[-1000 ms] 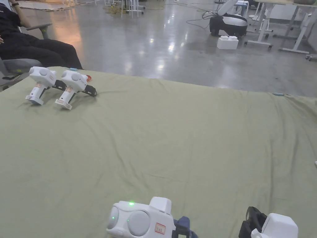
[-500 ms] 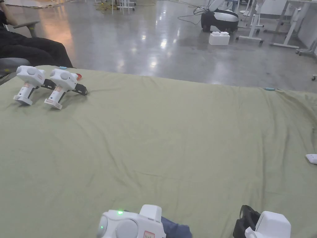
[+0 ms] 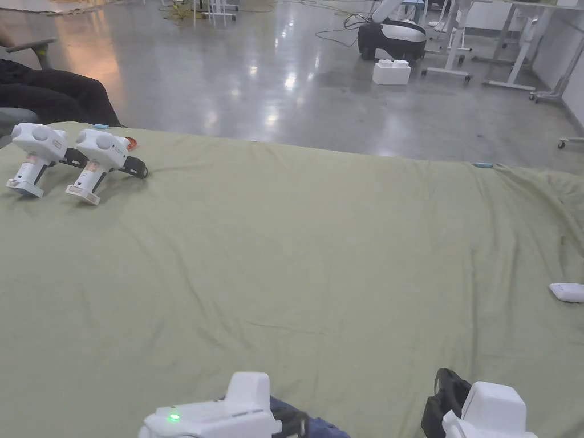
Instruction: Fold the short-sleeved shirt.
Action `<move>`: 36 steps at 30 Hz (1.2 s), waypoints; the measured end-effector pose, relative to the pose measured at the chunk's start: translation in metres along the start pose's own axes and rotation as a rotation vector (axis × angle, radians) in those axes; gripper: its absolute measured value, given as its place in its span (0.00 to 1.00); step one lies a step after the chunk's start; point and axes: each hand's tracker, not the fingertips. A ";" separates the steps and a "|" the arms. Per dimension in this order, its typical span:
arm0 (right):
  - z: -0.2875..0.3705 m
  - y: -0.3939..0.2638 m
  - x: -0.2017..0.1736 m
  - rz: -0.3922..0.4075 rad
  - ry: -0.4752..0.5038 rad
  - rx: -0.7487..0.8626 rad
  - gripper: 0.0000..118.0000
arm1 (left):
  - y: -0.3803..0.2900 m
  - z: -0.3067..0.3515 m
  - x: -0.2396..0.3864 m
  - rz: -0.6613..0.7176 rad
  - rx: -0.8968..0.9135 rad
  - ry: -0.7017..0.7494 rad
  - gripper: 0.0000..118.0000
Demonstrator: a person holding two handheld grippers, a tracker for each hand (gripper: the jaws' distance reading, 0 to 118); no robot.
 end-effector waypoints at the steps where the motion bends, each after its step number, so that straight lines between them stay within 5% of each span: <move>1: 0.000 0.004 -0.003 0.008 0.001 0.015 0.01 | 0.009 0.010 0.001 -0.039 0.063 0.031 0.01; 10: -0.001 0.045 -0.030 0.039 -0.036 0.225 0.01 | 0.051 0.071 0.013 -0.346 0.589 0.473 0.01; 16: 0.002 0.066 -0.038 0.017 -0.055 0.317 0.01 | 0.059 0.090 0.013 -0.367 0.737 0.589 0.01; 25: 0.010 0.064 -0.036 0.036 -0.018 0.296 0.01 | 0.051 0.095 -0.007 -0.363 0.681 0.578 0.01; 36: 0.014 -0.070 -0.121 0.137 0.266 -0.143 0.01 | -0.003 0.092 -0.068 -0.212 0.422 0.526 0.01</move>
